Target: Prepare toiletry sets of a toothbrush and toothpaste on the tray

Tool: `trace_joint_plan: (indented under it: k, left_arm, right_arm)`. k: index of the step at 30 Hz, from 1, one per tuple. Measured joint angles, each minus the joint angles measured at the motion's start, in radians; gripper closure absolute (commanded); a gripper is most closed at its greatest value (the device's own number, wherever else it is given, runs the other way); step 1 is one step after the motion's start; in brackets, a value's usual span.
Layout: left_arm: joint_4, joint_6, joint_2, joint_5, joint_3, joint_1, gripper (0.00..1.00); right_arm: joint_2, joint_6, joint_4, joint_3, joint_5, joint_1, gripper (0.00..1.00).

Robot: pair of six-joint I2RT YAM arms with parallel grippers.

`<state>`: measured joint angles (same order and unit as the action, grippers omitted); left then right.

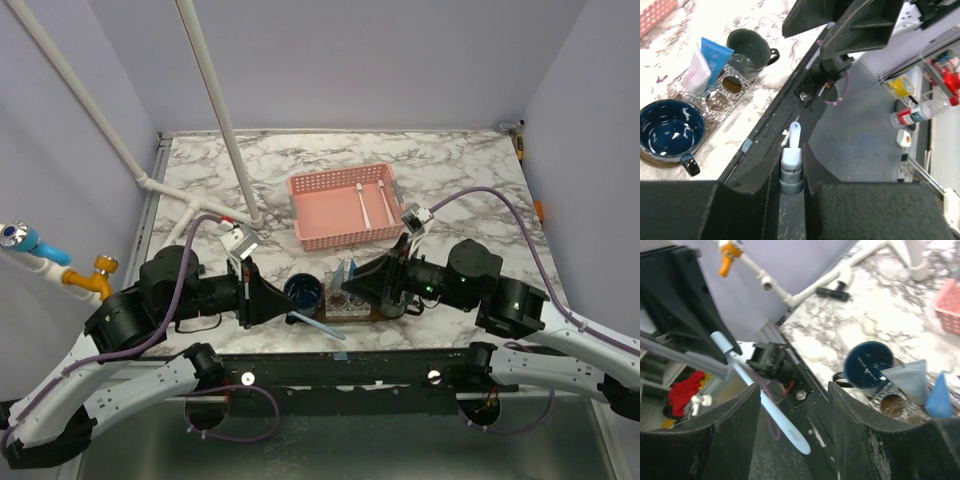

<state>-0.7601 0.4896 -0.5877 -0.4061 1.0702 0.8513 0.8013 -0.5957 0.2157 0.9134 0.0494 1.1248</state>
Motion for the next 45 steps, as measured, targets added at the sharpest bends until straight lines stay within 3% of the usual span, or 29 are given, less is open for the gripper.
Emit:
trace_joint_plan:
  k: [9, 20, 31, 45]
  left_arm:
    - [-0.051, 0.048, -0.101, 0.408, 0.001, 0.236, 1.0]
    - [-0.097, 0.106, -0.224, 0.752, 0.034, 0.418, 1.0]
    - [-0.095, 0.136, -0.327, 0.957, 0.101, 0.565, 1.0]
    - [-0.061, 0.154, -0.387, 1.077, 0.093, 0.628, 1.0]
  right_arm:
    - [0.006, 0.002, 0.071, -0.014, -0.182, 0.0, 0.42]
    - [0.006, -0.024, 0.057, -0.095, -0.296, 0.0, 0.43]
    - [0.003, -0.032, 0.039, -0.121, -0.351, 0.0, 0.43]
    - [-0.029, -0.036, 0.039, -0.132, -0.367, 0.0, 0.43]
